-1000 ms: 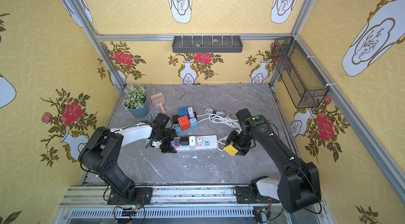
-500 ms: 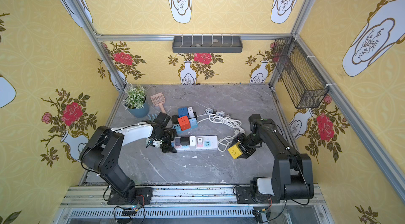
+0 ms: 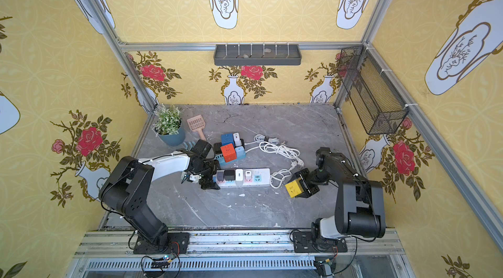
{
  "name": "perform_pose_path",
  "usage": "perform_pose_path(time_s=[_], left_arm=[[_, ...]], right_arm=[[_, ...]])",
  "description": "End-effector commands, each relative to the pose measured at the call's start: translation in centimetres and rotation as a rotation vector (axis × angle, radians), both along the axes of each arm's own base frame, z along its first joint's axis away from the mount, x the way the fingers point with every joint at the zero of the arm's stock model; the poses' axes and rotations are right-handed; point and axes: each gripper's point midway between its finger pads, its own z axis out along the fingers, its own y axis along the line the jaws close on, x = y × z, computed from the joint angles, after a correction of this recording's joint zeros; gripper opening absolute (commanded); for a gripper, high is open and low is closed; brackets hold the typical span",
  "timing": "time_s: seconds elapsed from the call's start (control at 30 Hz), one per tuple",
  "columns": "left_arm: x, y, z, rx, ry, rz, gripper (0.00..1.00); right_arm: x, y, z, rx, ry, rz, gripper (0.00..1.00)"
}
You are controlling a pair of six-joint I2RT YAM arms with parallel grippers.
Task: Pull the plug off the socket
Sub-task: Place the plug at the center of the board.
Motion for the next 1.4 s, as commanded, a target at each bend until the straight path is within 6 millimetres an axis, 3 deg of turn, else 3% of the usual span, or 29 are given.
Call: perform_pose_path(time_s=[0.0, 0.13, 0.27, 0.6, 1.03, 1.2, 1.37], left_arm=[[0.2, 2.7, -2.2, 0.159, 0.111, 0.37, 0.27], [0.2, 2.7, -2.2, 0.159, 0.112, 0.369, 0.27], [0.1, 2.7, -2.2, 0.161, 0.114, 0.367, 0.27], [0.2, 2.7, -2.2, 0.165, 0.115, 0.364, 0.27], [0.3, 2.6, -2.3, 0.166, 0.116, 0.369, 0.27], [0.3, 2.6, -2.4, 0.167, 0.117, 0.371, 0.27], [0.3, 2.6, -2.6, 0.167, 0.123, 0.37, 0.26]], right_arm=[[0.0, -0.2, -0.1, 0.027, 0.0, -0.016, 0.34], [-0.3, -1.1, -0.9, 0.033, 0.022, -0.043, 0.45], [-0.5, -1.7, -1.6, 0.042, 0.043, -0.075, 0.5], [-0.3, -3.2, -2.4, 0.033, 0.067, -0.124, 0.77], [0.4, -3.9, -2.4, 0.02, 0.058, -0.13, 0.89], [0.7, -4.1, -1.4, -0.001, 0.012, -0.11, 1.0], [0.8, -4.0, 0.0, -0.038, -0.05, -0.072, 0.98]])
